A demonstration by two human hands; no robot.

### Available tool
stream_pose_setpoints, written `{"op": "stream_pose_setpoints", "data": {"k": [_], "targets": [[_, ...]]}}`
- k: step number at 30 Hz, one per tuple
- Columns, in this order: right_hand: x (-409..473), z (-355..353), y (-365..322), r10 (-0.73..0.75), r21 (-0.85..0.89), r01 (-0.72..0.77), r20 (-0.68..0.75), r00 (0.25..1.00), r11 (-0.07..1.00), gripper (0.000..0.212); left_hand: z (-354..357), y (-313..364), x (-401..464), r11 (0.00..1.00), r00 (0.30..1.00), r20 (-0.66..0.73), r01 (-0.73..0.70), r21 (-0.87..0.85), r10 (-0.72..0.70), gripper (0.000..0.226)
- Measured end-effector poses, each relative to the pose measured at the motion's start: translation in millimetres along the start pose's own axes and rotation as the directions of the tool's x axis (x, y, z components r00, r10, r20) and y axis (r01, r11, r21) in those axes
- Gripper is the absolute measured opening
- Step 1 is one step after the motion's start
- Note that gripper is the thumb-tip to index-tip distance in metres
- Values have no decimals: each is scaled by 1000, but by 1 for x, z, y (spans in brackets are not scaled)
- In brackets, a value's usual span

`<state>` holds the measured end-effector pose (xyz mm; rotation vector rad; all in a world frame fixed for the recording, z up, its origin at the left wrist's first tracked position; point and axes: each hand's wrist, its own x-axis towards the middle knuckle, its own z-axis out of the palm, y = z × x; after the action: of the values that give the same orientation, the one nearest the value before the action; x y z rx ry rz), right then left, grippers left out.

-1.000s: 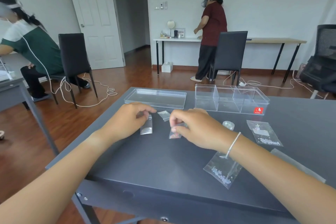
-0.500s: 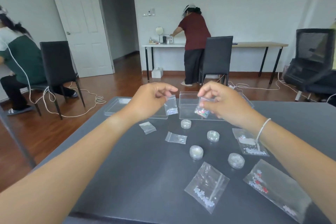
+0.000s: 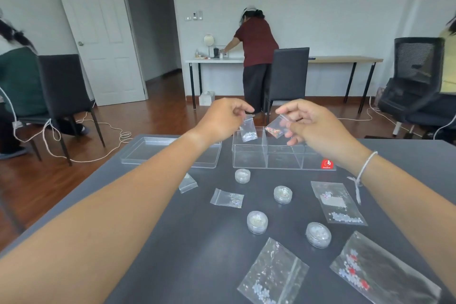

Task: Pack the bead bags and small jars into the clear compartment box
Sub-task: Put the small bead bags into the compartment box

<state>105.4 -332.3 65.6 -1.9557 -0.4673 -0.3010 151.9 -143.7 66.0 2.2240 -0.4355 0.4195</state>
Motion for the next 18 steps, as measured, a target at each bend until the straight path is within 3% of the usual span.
{"op": "stream_pose_setpoints", "data": {"k": [4,13,18], "targets": [[5,1,3,-18,13,18,-19,1000,1000,38,9,-5,7,998,998,55,28,49,-30,34],[13,3,9,11,-50,-14,-57,998,999,20,19,-17,8,982,978,176,84,170,-115,30],[17,8,11,21,-94,-27,-59,998,995,16,12,-25,2,990,988,129,73,118,-88,28]]}}
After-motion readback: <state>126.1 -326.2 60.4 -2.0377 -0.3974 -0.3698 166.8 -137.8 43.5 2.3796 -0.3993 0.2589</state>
